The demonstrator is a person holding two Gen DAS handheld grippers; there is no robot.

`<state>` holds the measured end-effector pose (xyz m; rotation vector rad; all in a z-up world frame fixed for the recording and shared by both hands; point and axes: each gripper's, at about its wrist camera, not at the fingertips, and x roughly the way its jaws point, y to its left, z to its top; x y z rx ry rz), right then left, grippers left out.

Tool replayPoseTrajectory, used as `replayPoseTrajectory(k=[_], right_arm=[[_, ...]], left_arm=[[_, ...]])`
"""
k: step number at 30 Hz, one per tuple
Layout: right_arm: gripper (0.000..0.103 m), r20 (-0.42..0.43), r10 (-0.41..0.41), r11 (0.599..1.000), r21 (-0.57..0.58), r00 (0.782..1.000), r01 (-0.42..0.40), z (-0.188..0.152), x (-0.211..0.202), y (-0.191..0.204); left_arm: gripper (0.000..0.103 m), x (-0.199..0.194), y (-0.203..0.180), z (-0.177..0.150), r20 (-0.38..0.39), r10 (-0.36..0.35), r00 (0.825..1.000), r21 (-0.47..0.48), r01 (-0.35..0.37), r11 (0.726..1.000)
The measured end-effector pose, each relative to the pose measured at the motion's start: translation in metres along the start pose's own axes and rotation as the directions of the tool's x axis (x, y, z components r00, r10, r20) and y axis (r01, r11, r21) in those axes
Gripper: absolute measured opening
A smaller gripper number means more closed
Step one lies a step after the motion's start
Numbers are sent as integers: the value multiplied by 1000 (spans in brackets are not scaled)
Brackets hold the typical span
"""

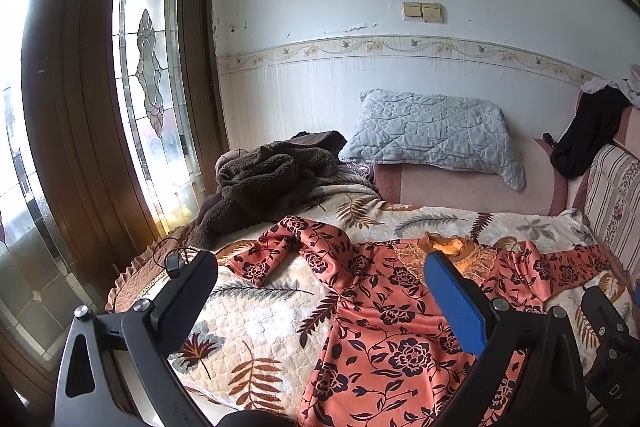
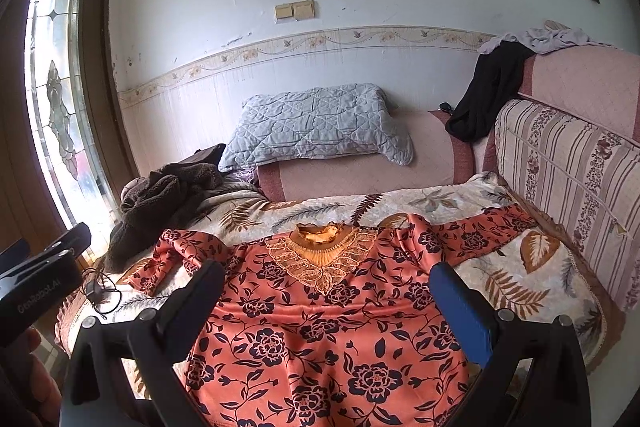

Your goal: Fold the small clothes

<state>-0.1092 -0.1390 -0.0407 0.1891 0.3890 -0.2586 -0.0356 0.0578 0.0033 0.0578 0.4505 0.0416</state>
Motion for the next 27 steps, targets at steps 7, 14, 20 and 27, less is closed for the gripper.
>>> replayPoseTrajectory(k=[7,14,20,27], right_arm=[[103,-9,7,1000,0,1000,-7,4,8,3],[103,-35,-20,999,-29,999,19,3,12,2],[103,-16,-31,998,-47,999,30,3,16,1],[103,-21,-38,998,-41,999,37,6,28,-4]], left_arm=[[102,5,-1,1,-3,4,1000,-2,-4,1000],[102,10,-5,3,-6,2,1000,12,-2,1000],[102,14,-14,1,-4,4,1000,21,-4,1000],[102,22,-23,1,-11,7,1000,42,-6,999]])
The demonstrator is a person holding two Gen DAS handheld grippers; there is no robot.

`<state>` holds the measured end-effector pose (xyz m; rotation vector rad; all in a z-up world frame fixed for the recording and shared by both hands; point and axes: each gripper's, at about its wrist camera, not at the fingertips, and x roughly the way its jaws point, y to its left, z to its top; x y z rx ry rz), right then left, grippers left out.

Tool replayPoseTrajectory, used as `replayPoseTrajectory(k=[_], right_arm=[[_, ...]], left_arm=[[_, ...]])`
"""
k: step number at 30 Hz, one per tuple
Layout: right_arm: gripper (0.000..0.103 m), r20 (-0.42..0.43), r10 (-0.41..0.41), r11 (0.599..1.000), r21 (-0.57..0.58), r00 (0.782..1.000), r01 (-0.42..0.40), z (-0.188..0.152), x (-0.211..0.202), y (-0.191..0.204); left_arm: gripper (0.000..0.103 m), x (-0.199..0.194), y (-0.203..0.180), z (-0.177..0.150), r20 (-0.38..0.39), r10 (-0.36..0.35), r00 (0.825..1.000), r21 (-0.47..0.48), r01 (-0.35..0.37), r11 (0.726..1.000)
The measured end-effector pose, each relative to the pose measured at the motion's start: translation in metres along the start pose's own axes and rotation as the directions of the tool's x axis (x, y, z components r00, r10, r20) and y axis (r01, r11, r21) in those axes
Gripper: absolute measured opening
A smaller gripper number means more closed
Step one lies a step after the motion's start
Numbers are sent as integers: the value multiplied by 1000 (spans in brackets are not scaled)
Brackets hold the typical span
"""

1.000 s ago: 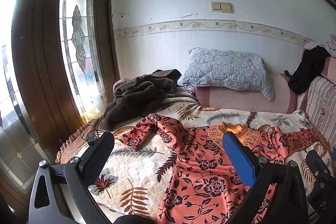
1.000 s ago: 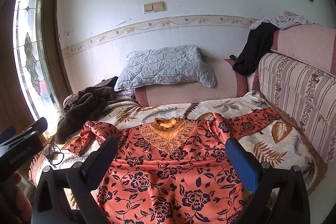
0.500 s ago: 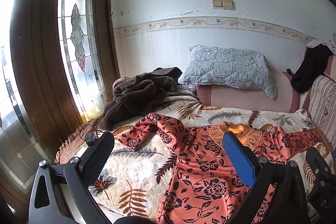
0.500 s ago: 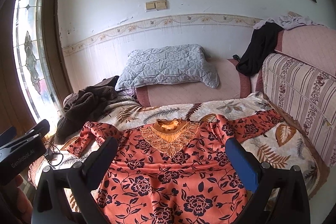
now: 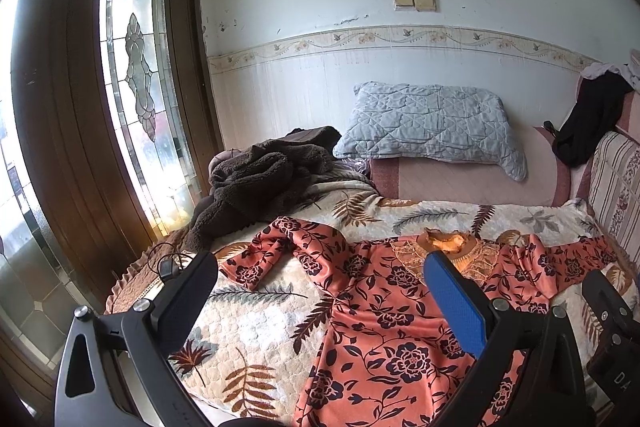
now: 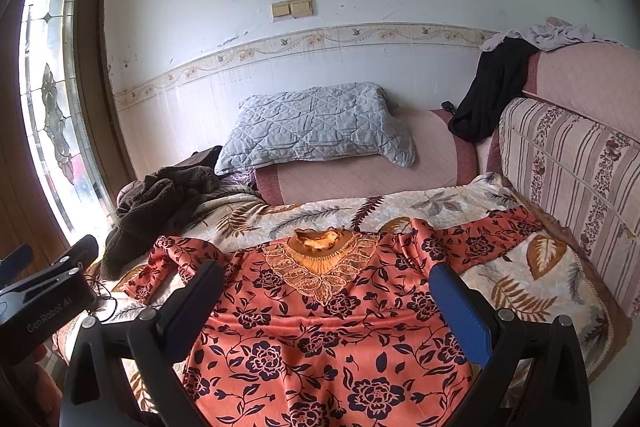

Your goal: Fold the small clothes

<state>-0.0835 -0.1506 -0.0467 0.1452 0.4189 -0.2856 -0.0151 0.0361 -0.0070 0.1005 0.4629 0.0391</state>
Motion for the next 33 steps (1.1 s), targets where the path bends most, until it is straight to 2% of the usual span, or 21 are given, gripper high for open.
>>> replayPoseTrajectory(k=[7,10,12,13,16,17,19,21,22,24,25,26,27,28,29,31,33], right_arm=[[103,-15,-1,1000,30,1000,2,4,27,-14],[103,-53,33,995,100,998,-28,2,57,-37],[103,-84,86,981,182,993,-69,-5,86,-64],[103,-96,128,966,236,987,-102,-10,104,-82],[103,-176,200,900,423,964,-110,-36,165,-145],[103,-195,204,867,492,959,-85,-47,184,-171],[103,-218,179,773,634,959,0,-73,215,-227],[101,-209,156,630,774,965,66,-97,239,-285],[98,-190,143,543,836,971,84,-108,247,-312],[92,-134,124,369,926,983,80,-124,265,-360],[87,-102,99,308,949,990,67,-129,271,-381],[83,-59,75,263,964,995,38,-129,281,-400],[76,-32,51,244,970,998,19,-129,287,-415],[74,-15,32,235,972,999,7,-126,296,-429],[74,-11,18,227,974,1000,6,-124,304,-441],[73,-16,-3,221,975,1000,17,-117,322,-459],[67,-46,-39,240,969,998,54,-113,339,-474]], left_arm=[[102,26,-14,-1,-40,-5,999,25,6,1000],[102,62,-28,-11,-128,-48,991,37,53,998],[102,99,-41,-26,-214,-95,972,33,105,994],[102,120,-49,-36,-268,-115,956,31,128,991],[102,188,-77,-75,-433,-161,887,21,188,982],[102,207,-86,-88,-473,-163,866,21,196,980],[102,242,-103,-109,-530,-186,828,0,219,976],[102,269,-114,-123,-563,-216,798,-33,239,970],[102,282,-119,-128,-582,-221,782,-49,237,970],[102,308,-128,-135,-629,-243,739,-87,244,966],[102,317,-130,-138,-636,-255,728,-102,248,963],[102,322,-132,-140,-627,-254,737,-104,244,964],[102,323,-133,-141,-601,-249,760,-94,243,966],[102,322,-134,-140,-572,-252,781,-80,252,964],[102,322,-135,-139,-547,-264,794,-66,273,960],[102,321,-139,-136,-516,-283,809,-34,311,950],[102,324,-143,-135,-509,-270,817,-2,313,950]])
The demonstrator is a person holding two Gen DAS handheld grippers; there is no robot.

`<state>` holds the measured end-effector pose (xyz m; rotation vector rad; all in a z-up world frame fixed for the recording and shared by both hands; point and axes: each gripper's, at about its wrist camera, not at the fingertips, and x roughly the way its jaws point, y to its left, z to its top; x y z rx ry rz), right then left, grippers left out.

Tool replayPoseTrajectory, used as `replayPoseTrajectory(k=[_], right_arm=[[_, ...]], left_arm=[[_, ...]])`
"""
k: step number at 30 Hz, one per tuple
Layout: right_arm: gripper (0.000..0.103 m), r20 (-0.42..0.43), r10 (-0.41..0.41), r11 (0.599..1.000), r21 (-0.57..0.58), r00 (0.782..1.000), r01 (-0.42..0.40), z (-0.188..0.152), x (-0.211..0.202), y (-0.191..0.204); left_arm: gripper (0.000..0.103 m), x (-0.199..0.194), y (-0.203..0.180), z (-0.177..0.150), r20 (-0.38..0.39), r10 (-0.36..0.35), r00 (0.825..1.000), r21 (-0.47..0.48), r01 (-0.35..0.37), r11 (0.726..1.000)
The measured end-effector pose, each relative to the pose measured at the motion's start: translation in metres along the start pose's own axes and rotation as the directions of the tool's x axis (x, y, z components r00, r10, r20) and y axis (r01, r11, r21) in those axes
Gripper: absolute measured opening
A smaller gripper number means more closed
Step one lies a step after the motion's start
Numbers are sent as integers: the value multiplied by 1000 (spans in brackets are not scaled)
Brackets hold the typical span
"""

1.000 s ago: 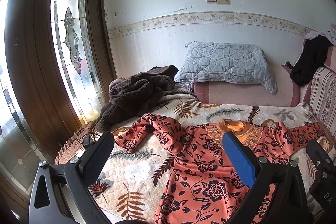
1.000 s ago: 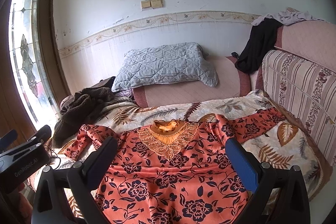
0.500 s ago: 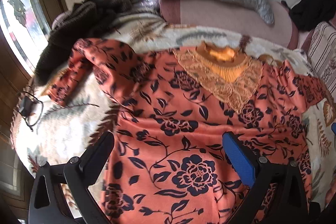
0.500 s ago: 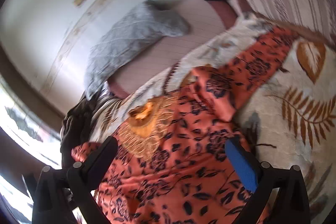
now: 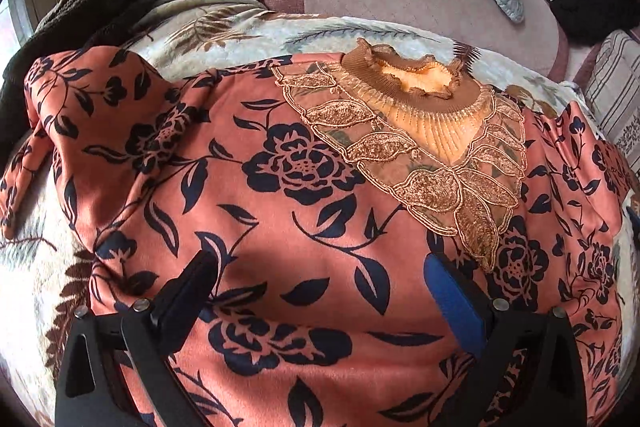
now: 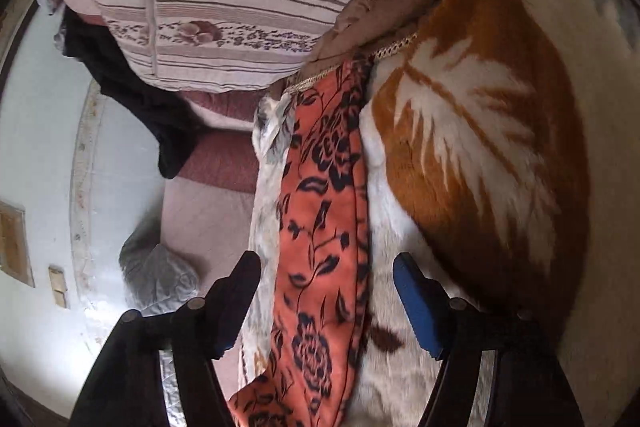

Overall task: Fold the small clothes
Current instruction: 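Grasp the dress side edge with the right gripper and lift it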

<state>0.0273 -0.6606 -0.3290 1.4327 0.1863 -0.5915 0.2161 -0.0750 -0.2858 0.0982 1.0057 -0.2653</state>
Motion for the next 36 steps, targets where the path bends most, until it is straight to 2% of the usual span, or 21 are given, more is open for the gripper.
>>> replayPoseTrajectory(k=[3,5,7,9,12,15,17,20,23,26,28,29,32,33,34,35,36], right_arm=[[63,26,-30,997,-72,999,32,19,24,12],[51,23,-67,992,-103,998,69,27,41,15],[21,31,-96,984,-150,995,99,30,50,15],[9,28,-87,984,-157,996,90,32,53,10],[7,40,-11,986,-165,999,17,28,44,20],[7,25,100,970,-226,995,-92,6,19,56],[7,-20,178,947,-269,984,-177,-20,0,86],[7,-139,256,889,-355,957,-289,-78,-25,133],[7,-301,279,814,-430,912,-391,-153,-38,170],[7,-455,227,750,-483,861,-453,-238,-37,188],[7,-536,162,712,-518,829,-474,-292,-28,189],[8,-578,127,705,-520,806,-484,-317,-21,186],[12,-684,6,717,-506,730,-480,-383,-1,164],[17,-705,-43,714,-518,708,-472,-402,2,155],[35,-723,-85,714,-524,685,-465,-416,7,146],[51,-748,-117,724,-515,654,-460,-429,8,136],[80,-777,-127,746,-484,617,-456,-438,8,126]], left_arm=[[102,16,4,7,-31,-1,1000,-17,0,1000],[102,21,2,10,-23,12,1000,-19,-12,1000],[102,21,-1,13,-14,11,1000,-6,-11,1000],[102,19,-2,13,-3,16,1000,3,-16,1000],[102,13,-1,17,13,23,1000,-4,-23,1000],[102,1,5,21,53,47,997,-15,-46,999],[102,-7,13,26,74,67,995,-31,-65,997],[102,-19,29,32,109,102,989,-64,-95,993],[102,-30,48,36,137,147,980,-93,-135,987],[102,-39,68,38,147,175,974,-129,-156,979],[102,-42,81,39,142,193,971,-153,-171,973],[102,-44,87,38,142,195,970,-166,-171,971],[102,-50,101,37,149,213,966,-186,-185,965],[102,-52,103,37,153,217,964,-187,-187,964],[102,-53,106,37,157,219,963,-186,-189,964],[102,-54,107,37,160,219,962,-186,-188,964],[102,-55,107,38,160,212,964,-185,-182,966]])
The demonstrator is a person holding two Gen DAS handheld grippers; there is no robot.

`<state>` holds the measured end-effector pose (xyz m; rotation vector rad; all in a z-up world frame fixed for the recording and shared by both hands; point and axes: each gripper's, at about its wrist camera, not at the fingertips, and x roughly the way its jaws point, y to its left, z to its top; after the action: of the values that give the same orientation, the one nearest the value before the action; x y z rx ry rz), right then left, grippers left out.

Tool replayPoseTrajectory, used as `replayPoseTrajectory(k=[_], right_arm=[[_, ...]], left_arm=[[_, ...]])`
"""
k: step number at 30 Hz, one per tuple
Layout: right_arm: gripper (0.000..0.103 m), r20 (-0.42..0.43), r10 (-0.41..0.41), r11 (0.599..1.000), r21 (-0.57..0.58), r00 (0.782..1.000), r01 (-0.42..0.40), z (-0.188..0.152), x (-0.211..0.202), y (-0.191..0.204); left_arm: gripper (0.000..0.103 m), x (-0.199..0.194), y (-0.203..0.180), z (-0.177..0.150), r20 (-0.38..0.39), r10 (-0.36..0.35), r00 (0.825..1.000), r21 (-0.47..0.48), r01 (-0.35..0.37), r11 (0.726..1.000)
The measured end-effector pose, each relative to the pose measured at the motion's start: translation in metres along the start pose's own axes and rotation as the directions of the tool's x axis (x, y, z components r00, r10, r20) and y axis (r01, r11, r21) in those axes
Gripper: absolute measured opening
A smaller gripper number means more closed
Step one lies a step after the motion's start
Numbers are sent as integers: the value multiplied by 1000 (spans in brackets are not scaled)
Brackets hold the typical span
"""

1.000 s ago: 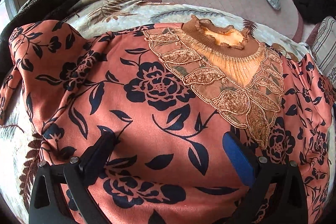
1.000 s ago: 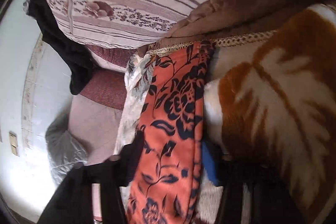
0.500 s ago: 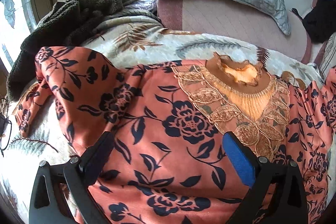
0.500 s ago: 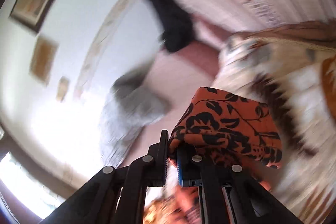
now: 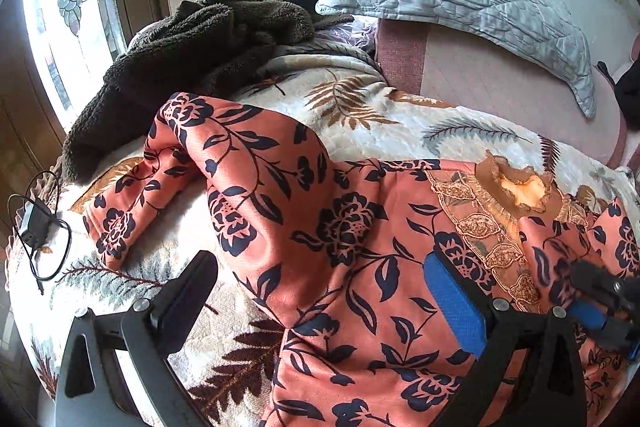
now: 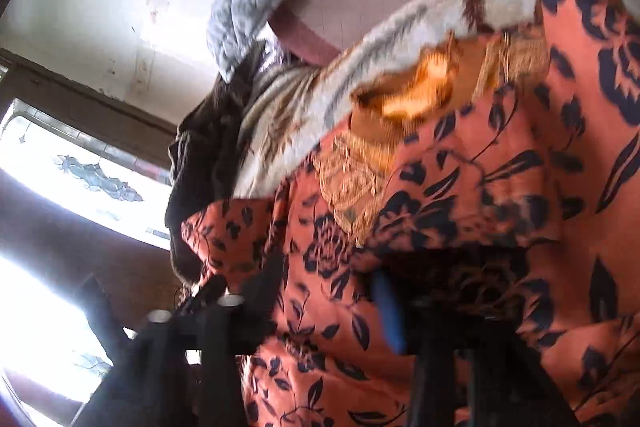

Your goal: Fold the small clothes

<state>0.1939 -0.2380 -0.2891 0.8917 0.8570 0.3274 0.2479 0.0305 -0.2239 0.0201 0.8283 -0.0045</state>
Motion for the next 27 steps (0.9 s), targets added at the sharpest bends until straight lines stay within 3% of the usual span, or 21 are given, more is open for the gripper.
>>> replayPoseTrajectory(k=[1,4,6,9,12,17,23,27], right_arm=[[86,-14,30,999,36,999,-30,-10,0,-6],[86,-16,92,994,65,996,-91,-26,-19,-10],[86,42,158,984,79,986,-161,-25,-45,-8],[86,154,107,977,169,982,-133,-15,-81,-29],[86,180,141,932,307,973,-192,4,-82,-58],[86,107,84,904,411,991,-121,8,-50,-75],[86,146,103,917,370,984,-151,34,-8,-44],[86,123,294,941,140,948,-309,44,1,33]], left_arm=[[102,0,0,1,-4,-14,1000,-1,14,1000],[102,-4,-4,2,-1,-62,998,3,62,998],[102,-9,-12,1,16,-81,997,30,81,996],[102,-18,-28,-4,35,-98,995,93,94,991],[102,-20,-40,-9,50,-50,998,143,42,989],[102,-11,-22,-9,26,30,999,107,-33,994],[102,-9,7,-6,11,39,999,16,-39,999],[102,-5,18,-2,14,53,999,-6,-53,999]])
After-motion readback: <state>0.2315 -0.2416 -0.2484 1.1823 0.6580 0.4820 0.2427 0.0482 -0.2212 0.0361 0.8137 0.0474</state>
